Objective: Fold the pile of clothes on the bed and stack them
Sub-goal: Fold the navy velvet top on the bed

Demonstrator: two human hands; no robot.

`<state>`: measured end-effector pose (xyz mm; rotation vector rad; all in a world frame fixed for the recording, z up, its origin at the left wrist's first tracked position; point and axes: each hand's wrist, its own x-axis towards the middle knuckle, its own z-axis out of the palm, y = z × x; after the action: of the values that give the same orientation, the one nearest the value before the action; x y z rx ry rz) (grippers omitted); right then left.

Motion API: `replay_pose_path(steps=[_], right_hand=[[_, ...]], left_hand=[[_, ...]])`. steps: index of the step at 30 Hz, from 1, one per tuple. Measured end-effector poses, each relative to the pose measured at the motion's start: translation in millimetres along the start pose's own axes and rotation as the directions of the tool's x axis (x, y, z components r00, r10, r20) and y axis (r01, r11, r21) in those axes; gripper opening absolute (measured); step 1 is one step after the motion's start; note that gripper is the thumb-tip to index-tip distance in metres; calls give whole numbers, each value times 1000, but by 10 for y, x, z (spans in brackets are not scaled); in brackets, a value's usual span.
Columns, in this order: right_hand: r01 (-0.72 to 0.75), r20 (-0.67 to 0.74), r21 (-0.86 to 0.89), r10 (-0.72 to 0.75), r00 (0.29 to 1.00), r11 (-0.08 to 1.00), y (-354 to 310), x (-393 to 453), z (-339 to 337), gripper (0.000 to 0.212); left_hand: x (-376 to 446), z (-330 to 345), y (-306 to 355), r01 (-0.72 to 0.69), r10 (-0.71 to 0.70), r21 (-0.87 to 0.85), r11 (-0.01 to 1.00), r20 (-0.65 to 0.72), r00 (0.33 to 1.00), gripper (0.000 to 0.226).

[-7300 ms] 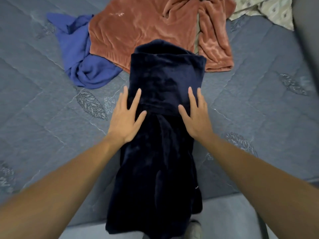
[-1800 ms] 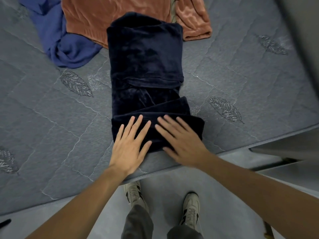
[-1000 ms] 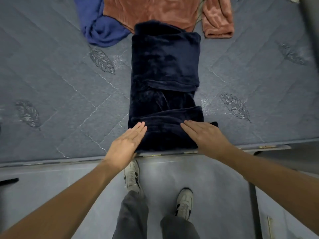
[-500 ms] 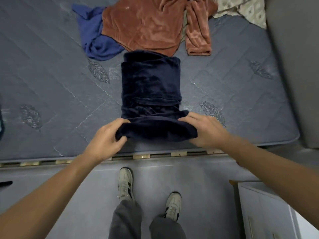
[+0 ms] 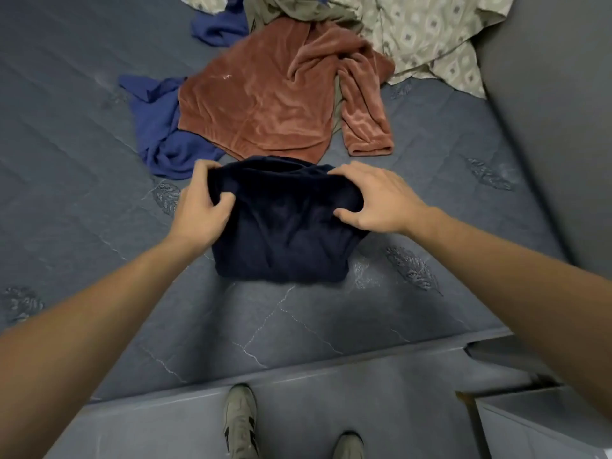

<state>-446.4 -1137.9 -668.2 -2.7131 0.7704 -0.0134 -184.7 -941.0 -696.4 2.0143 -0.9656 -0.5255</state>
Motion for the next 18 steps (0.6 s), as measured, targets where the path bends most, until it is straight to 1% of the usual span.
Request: replay_pose_path(steps=[2,3,4,5,7,8,9,10,11,12,14,15,18], right_hand=[[-45,-161,-112,26,987,993,-33,120,185,68],[-73,-236,-135,39,971,988,-71,166,296,65],[-83,-281,-123,45,959,989,-125,203,425,61],[-70,-291,-94,40,956,993,-187,236,561,58],[-43,-243,-34,33,969,999,-305,285,842,54],[-47,-219,-15,43,975,999,-343,312,970,55],[-61,-208,-3,59,976,998,-364,341,1079,57],[-77,-210,9,77,975,997,-367,376,1170,60],[-94,-220,19,96,971,995,-356,418,1242,64],[-114,-237,26,117,964,993,-341,461,1298,68],[-158,-267,26,159,950,987,-302,571,1417,72],[-173,-281,20,172,944,985,-285,623,1483,73],[-209,-318,-10,195,928,978,-229,788,1754,72]], left_hand=[[183,79,-16,-81,84,104,991,-29,996,39],[254,122,-17,-115,126,179,977,-51,991,42],[318,161,-14,-124,149,263,957,-78,986,45],[370,197,-8,-111,159,364,925,-105,982,49],[412,272,-7,-99,208,582,807,-122,971,65],[407,320,-19,-158,271,637,755,-82,959,73],[391,381,-52,-265,352,643,719,-8,936,74],[377,454,-107,-376,423,612,696,73,903,67],[369,526,-186,-444,451,575,687,142,881,57],[376,580,-271,-453,422,554,698,193,886,52],[483,656,-518,-382,281,567,730,260,924,57],[563,691,-654,-354,236,577,736,271,933,60],[825,852,-1012,-327,205,581,745,267,942,64]])
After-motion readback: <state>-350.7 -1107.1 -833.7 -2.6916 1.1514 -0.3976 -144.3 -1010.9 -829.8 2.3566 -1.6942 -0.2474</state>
